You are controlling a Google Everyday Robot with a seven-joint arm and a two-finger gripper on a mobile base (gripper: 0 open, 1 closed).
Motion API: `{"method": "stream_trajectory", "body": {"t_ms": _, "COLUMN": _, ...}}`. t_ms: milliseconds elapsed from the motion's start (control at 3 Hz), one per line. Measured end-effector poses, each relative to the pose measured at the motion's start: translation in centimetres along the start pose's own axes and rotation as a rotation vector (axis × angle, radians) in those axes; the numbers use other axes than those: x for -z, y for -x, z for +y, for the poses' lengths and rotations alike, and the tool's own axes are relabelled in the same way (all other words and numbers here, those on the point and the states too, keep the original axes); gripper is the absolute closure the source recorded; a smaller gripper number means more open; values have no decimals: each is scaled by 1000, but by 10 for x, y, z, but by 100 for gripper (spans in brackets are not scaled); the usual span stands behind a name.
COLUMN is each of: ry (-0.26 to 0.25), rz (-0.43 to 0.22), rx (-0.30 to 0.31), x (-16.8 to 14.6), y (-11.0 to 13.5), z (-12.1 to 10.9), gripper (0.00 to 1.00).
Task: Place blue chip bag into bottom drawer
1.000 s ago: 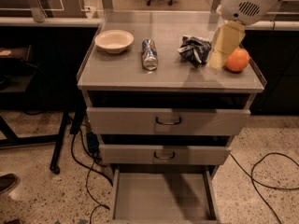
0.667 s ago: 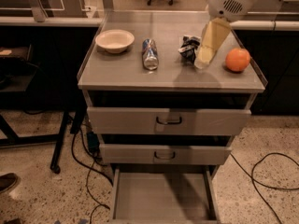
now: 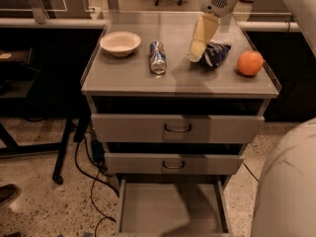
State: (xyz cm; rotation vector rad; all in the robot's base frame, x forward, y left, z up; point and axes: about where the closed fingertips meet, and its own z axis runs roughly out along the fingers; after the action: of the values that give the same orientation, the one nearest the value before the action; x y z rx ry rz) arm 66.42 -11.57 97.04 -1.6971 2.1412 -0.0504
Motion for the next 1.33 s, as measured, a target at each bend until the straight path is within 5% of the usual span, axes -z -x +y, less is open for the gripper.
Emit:
{"method": "stream_trajectory", "body": {"t_ms": 333, "ry": 0, "rz": 0, "rx": 0, "x": 0, "y": 0, "z": 0, "gripper": 0}}
{"method": "stream_trajectory", "body": {"t_ms": 1333, "ry": 18, "rz": 110, "rx": -115, "x": -60, "y": -33, "z": -56, "gripper": 0}}
